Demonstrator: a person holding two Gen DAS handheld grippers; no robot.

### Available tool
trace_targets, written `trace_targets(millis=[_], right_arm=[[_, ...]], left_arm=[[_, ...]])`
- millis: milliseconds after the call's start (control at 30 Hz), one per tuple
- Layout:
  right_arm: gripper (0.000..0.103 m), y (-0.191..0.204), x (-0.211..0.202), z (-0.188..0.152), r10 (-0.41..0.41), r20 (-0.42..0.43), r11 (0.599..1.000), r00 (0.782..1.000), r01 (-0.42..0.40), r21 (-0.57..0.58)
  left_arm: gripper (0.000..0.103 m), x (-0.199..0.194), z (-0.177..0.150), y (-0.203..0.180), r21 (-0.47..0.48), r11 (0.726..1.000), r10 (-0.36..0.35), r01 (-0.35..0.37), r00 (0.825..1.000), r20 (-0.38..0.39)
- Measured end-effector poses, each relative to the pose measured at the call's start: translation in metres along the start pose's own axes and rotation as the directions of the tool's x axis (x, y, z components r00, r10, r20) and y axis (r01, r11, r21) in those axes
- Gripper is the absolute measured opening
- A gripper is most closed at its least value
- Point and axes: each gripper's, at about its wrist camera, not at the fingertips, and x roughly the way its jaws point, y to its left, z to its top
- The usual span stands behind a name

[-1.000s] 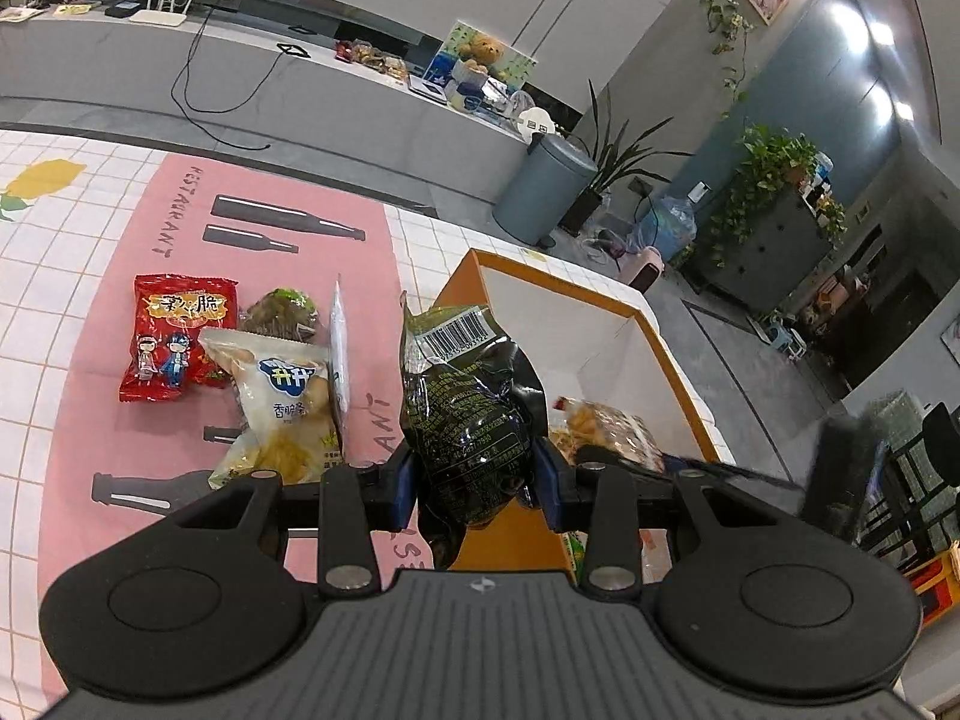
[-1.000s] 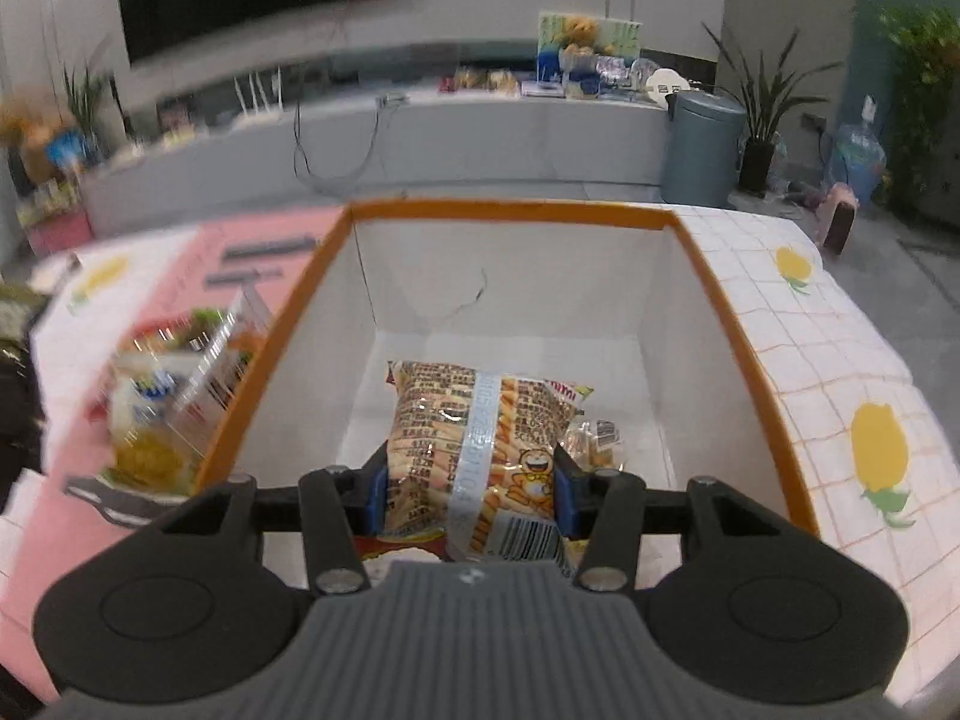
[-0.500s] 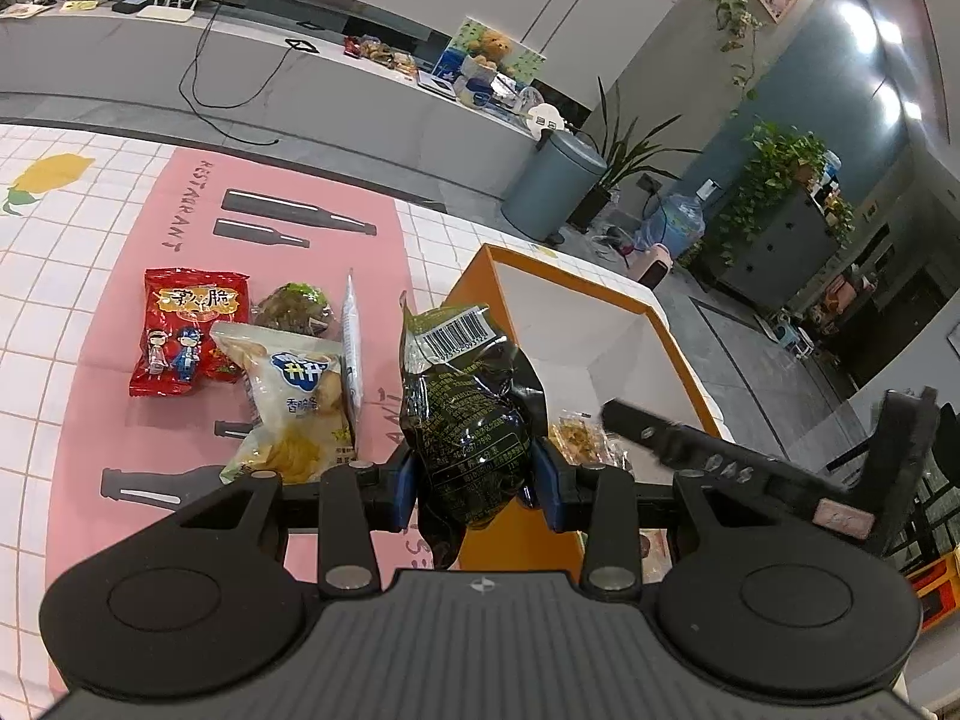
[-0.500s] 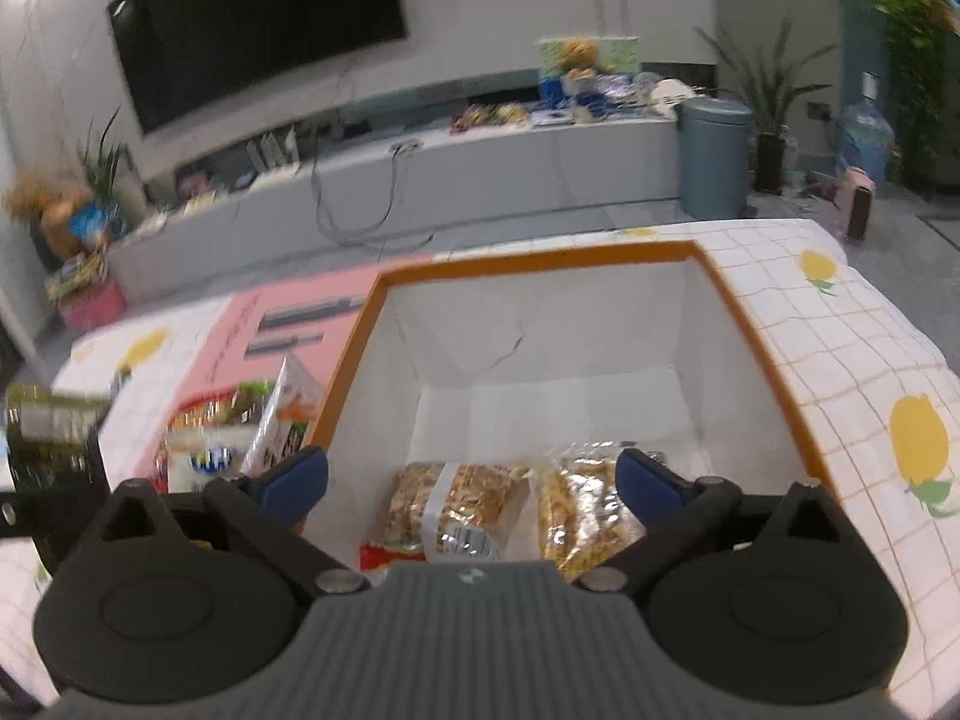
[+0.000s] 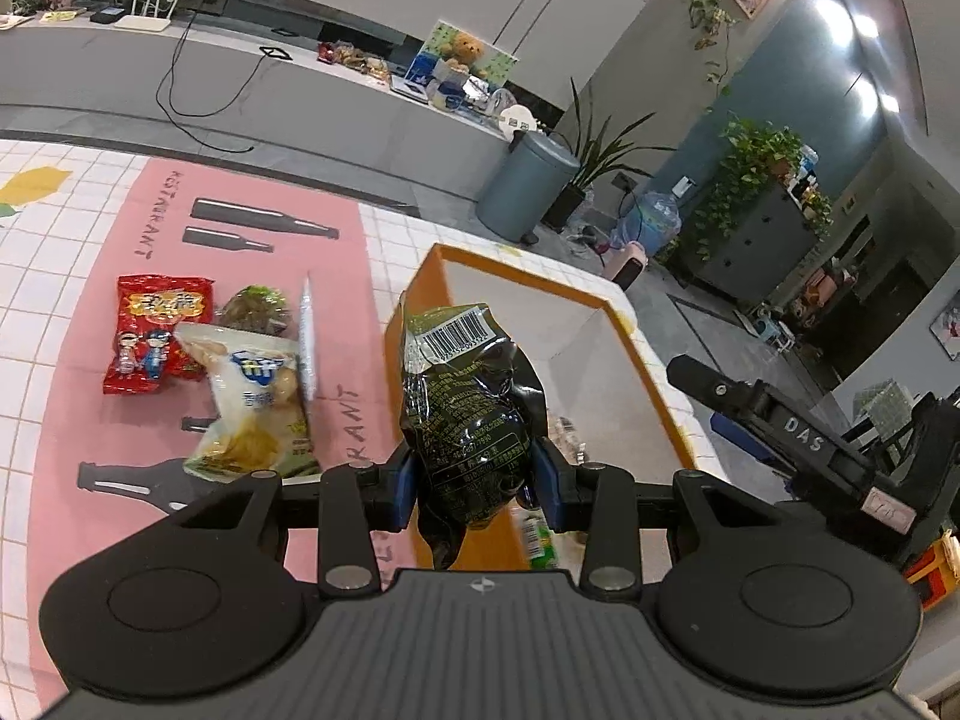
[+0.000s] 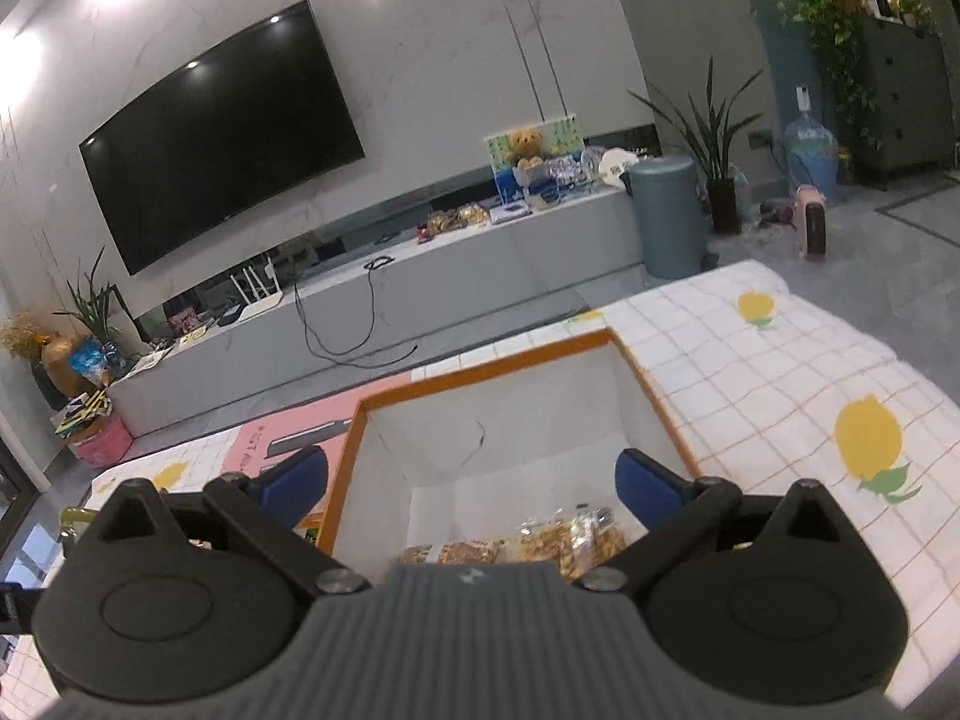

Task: Organize snacks
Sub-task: 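Lower the seaweed bag into the orange box and open the left gripper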

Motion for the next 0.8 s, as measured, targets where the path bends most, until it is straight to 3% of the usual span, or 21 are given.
trace_targets(millis=[167, 400, 633, 800], right_arm=[[0.099, -0.011, -0.015, 0.006, 0.028, 0.048, 0.998, 0.998, -0.031, 0.051], [0.096, -0.021, -0.059, 0.017, 0.057, 0.238, 0.998, 0.969, -0.065, 0.023], [0.096, -0.057, -0.077, 0.021, 0.048, 0.304, 0.981, 0.951, -0.102, 0.167], [0.096, -0.068, -0.079, 0.024, 0.048, 0.311, 0.971, 0.949, -0.117, 0.207]], left_arm=[[0.044, 0.008, 0.004, -0.023, 0.001, 0.999, -0.033, 0.033, 0.999, -0.006], [0.044, 0.048, 0.006, -0.063, 0.039, 0.997, -0.059, 0.062, 0.997, -0.057], [0.044, 0.109, 0.003, -0.091, 0.03, 0.996, -0.08, 0.084, 0.99, -0.113], [0.044, 0.157, -0.003, -0.1, -0.011, 0.994, -0.108, 0.108, 0.976, -0.188]])
